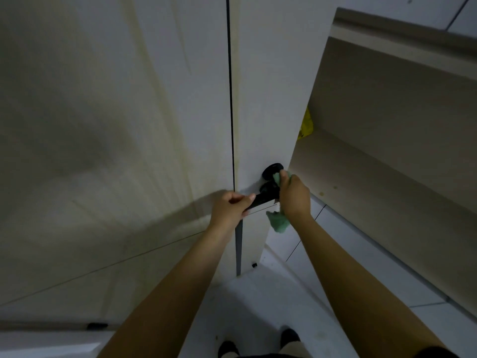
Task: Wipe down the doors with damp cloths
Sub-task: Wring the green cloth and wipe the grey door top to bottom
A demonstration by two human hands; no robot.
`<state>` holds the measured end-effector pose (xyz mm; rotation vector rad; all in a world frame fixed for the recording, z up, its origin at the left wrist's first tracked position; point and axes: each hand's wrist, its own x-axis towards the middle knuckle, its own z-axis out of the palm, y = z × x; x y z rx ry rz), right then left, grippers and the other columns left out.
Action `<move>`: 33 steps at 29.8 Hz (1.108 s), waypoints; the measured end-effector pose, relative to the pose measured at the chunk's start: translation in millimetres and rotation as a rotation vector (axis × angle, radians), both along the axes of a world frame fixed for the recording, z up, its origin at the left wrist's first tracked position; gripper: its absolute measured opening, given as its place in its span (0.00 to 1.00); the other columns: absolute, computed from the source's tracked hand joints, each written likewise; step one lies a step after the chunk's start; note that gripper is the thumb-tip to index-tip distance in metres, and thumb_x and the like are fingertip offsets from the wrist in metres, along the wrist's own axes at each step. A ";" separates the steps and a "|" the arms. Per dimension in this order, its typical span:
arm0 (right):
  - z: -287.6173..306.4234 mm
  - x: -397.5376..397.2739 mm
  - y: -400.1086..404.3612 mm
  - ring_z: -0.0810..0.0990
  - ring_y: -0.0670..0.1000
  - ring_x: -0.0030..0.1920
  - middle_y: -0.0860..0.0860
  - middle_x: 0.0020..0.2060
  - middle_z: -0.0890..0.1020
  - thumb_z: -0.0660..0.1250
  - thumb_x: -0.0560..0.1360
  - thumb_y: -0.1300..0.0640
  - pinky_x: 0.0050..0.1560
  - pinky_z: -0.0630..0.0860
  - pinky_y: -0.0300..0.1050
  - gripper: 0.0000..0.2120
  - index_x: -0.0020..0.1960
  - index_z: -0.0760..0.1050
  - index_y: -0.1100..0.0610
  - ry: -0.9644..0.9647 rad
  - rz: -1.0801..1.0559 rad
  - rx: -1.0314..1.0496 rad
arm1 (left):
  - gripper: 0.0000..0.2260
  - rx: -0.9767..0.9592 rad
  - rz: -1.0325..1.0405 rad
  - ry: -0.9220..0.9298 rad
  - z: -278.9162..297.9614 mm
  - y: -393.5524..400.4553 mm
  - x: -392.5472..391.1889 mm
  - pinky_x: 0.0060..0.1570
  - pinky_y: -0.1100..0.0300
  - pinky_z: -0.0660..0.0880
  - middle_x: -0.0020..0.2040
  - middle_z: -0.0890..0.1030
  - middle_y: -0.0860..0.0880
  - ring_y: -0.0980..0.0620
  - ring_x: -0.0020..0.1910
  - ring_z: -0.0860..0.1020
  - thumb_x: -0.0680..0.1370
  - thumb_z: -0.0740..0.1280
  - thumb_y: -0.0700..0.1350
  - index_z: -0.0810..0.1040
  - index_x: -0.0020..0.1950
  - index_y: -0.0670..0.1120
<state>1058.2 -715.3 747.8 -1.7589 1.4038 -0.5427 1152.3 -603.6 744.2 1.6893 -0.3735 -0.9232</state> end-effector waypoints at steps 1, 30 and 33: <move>0.0 2.5 5.5 0.76 0.56 0.46 0.57 0.44 0.77 0.54 0.82 0.50 0.37 0.66 0.40 0.17 0.54 0.70 0.63 0.003 -0.002 -0.032 | 0.07 -0.013 0.028 0.032 -0.8 1.2 -1.1 0.31 0.69 0.73 0.39 0.79 0.50 0.58 0.33 0.78 0.76 0.70 0.48 0.75 0.43 0.47; -7.3 14.8 38.5 0.76 0.52 0.44 0.50 0.37 0.80 0.40 0.79 0.46 0.60 0.61 0.48 0.28 0.40 0.77 0.53 0.561 0.705 -0.883 | 0.12 -0.012 0.169 -0.050 -1.5 31.7 -16.9 0.49 0.52 0.74 0.46 0.77 0.45 0.48 0.45 0.77 0.83 0.52 0.45 0.72 0.45 0.48; -3.9 23.7 42.7 0.74 0.52 0.35 0.50 0.32 0.75 0.49 0.81 0.46 0.47 0.67 0.47 0.22 0.36 0.73 0.52 0.484 0.870 -0.942 | 0.14 -0.029 0.188 -0.144 -6.1 40.7 -16.4 0.45 0.53 0.71 0.41 0.75 0.48 0.50 0.42 0.73 0.83 0.52 0.45 0.73 0.42 0.47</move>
